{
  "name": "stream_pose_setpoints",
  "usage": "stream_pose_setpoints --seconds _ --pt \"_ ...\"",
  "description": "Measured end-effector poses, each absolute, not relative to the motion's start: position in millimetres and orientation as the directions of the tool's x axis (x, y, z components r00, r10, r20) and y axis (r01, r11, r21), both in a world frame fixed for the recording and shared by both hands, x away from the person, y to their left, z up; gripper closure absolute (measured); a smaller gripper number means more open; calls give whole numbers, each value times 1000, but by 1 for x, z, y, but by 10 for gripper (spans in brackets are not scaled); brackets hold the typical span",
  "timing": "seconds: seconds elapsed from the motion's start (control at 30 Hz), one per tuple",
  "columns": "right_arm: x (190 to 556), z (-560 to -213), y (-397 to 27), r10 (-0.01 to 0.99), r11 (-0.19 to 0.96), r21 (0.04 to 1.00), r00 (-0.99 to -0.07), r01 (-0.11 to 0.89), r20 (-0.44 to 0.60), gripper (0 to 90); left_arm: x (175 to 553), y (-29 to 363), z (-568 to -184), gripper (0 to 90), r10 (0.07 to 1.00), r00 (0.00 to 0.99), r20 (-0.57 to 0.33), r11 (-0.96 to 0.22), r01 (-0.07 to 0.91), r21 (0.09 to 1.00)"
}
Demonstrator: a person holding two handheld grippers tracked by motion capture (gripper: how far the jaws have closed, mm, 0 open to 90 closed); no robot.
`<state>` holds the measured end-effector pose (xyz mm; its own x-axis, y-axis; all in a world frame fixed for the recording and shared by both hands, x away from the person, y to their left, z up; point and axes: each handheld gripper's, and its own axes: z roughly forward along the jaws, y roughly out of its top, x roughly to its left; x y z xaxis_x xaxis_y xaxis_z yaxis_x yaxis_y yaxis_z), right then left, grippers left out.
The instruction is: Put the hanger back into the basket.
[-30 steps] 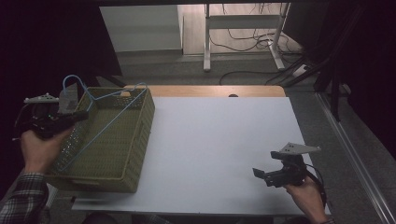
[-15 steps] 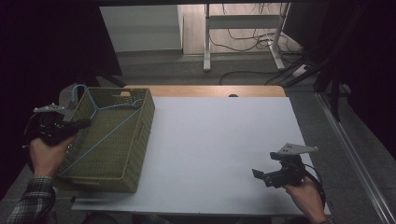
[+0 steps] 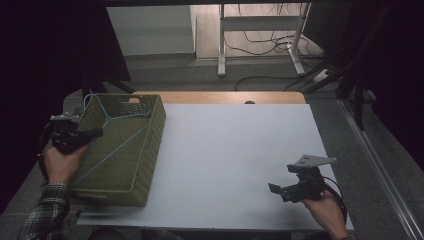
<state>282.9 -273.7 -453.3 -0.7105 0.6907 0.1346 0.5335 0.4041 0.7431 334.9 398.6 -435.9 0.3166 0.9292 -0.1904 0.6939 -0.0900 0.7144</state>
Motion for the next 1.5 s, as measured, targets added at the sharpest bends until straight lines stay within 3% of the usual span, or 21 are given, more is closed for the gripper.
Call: stream_pose_setpoints --seconds 0.3,0.4,0.43,0.47,0.67,0.97,1.5 --pt "283 -457 -271 688 424 733 -715 532 121 0 340 404 -453 853 949 277 -149 -120 758 641" --pt "283 -457 -271 689 427 733 -716 529 115 0 338 400 -451 773 959 259 -116 -125 752 647" --pt "282 -457 -272 688 428 734 -717 527 113 0 336 399 -449 697 960 260 -107 -128 743 657" --pt "282 -457 -272 688 428 734 -717 527 113 0 334 396 -447 697 960 265 -93 -137 731 668" --pt "281 -456 -272 693 425 738 -713 525 109 0 322 379 -432 400 942 325 -85 -167 672 722" --pt "278 -454 -275 704 408 743 -701 530 113 0 306 352 -419 198 869 468 -162 -179 601 779" --pt "270 -454 -280 714 395 748 -690 533 116 0 267 300 -406 106 762 622 -178 -228 515 826"
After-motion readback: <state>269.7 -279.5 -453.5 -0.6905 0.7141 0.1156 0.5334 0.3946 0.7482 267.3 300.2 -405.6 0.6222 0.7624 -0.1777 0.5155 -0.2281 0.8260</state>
